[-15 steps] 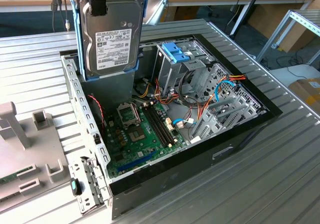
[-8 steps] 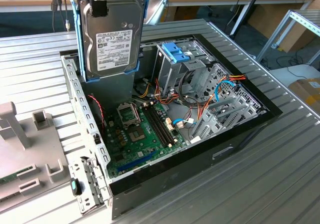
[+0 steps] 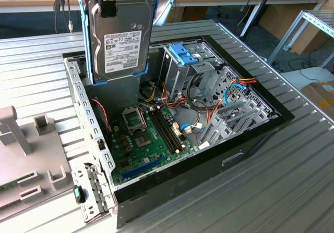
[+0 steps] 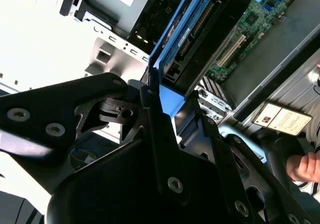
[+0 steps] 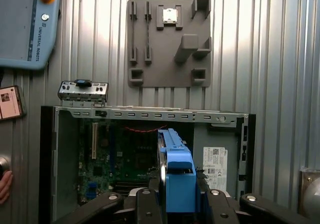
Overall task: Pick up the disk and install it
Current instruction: 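Pick up the disk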
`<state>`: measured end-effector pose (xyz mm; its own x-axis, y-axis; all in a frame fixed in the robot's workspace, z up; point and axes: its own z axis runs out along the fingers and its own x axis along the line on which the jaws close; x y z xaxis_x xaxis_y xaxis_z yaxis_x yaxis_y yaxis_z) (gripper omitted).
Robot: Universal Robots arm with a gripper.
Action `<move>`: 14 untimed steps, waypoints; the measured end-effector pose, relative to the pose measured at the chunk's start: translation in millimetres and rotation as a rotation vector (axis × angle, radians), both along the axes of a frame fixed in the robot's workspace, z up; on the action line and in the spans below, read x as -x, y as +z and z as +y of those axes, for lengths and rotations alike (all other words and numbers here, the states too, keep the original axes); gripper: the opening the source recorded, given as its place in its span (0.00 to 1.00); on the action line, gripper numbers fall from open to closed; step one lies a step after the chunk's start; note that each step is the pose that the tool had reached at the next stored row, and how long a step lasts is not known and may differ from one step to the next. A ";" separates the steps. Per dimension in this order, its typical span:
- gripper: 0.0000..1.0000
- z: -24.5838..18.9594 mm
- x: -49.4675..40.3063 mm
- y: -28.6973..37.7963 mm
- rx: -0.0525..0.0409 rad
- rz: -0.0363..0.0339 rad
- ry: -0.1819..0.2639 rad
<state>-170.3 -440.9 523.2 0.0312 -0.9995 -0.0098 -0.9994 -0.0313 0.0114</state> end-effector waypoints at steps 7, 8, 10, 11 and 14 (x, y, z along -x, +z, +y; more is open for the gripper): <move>0.36 0.0 -1.1 0.0 0.0000 0.0000 0.000; 0.36 -0.3 -1.2 0.0 0.0000 0.0000 0.000; 0.36 -2.3 -1.2 0.0 0.0000 0.0000 0.000; 0.36 -3.3 -1.2 0.0 -0.0001 0.0000 0.000; 0.36 -8.4 -1.2 -0.1 -0.0001 0.0000 0.000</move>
